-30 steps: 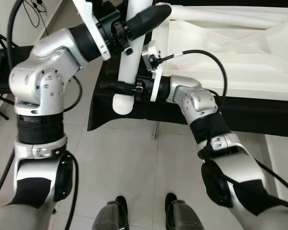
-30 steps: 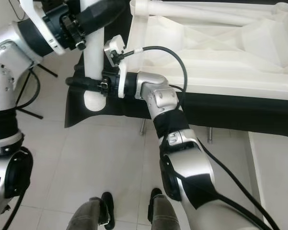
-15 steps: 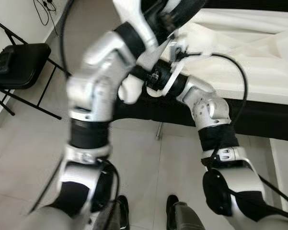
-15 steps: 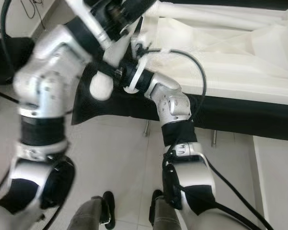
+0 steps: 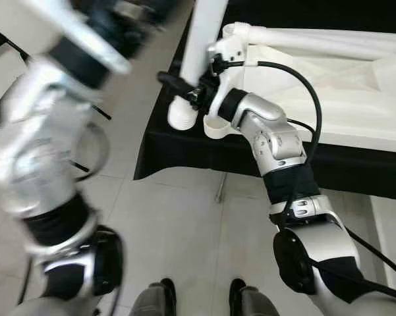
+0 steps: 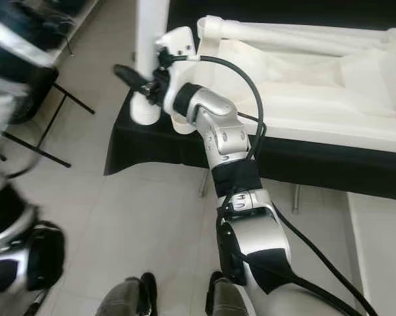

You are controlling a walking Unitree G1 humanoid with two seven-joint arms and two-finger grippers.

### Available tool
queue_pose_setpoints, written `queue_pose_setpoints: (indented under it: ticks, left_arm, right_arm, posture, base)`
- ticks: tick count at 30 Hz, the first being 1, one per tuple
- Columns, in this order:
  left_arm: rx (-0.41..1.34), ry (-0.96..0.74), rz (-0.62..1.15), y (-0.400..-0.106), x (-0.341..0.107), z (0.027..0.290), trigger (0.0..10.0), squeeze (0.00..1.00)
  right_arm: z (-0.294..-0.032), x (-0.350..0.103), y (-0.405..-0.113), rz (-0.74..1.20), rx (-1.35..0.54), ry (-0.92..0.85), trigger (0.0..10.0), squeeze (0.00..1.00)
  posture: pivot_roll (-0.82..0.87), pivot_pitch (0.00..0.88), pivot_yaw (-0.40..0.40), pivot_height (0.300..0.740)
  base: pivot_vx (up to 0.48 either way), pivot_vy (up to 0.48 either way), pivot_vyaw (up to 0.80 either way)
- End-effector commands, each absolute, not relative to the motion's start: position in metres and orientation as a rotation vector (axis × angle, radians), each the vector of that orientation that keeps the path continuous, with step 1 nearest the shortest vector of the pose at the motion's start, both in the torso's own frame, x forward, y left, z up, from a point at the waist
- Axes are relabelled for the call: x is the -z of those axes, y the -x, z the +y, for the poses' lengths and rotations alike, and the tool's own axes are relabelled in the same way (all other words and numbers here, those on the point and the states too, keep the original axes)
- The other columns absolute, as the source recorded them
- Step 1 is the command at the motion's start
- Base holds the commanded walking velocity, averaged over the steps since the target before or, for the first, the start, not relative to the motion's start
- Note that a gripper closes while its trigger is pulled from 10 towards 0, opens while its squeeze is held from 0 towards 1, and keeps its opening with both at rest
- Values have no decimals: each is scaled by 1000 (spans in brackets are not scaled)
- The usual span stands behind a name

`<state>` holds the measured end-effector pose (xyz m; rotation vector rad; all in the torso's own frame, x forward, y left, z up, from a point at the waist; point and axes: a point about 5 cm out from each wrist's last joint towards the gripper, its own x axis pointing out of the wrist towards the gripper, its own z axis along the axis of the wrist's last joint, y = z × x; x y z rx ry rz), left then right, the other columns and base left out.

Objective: Building children table

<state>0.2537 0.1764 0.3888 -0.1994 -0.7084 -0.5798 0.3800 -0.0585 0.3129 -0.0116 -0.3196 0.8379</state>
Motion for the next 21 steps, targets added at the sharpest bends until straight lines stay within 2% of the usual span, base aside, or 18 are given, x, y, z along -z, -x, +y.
queue_pose_setpoints:
  ticks: [1,3,4,10,12,15,17,21]
  left_arm:
    - [349,179,-619,-251,-362,219,10000,0]
    - [349,179,-619,-251,-362,219,10000,0]
    - [122,160,-477,-242,-319,249,10000,0]
    - [-2,111,-349,-230,-283,255,10000,0]
    - [-43,78,-252,-225,-259,252,10000,0]
    - [-47,86,-210,-223,-245,247,10000,0]
    - [-19,103,-133,-216,-220,229,10000,0]
    - [3,110,-104,-214,-210,221,10000,0]
  right_arm:
    - [-62,-315,-382,-352,-763,26,0,0]
    - [-62,-315,-382,-352,-763,26,0,0]
    - [-75,-310,-387,-351,-656,28,10000,0]
    - [-90,-304,-389,-351,-547,14,10000,0]
    - [-97,-298,-389,-344,-471,42,10000,0]
    - [-98,-293,-388,-327,-457,51,10000,0]
    - [-95,-283,-383,-306,-458,63,10000,0]
    - [-93,-281,-381,-312,-467,56,10000,0]
  posture:
    - [60,159,27,740]
    - [60,159,27,740]
    - [65,158,32,740]
    - [65,154,40,740]
    - [59,150,45,740]
    - [56,148,45,740]
    - [50,142,48,740]
    - [47,138,47,740]
  base:
    - [0,0,0]
    - [0,0,0]
    - [0,0,0]
    - [0,0,0]
    - [0,0,0]
    - [0,0,0]
    - [129,0,-691]
    - [259,0,-581]
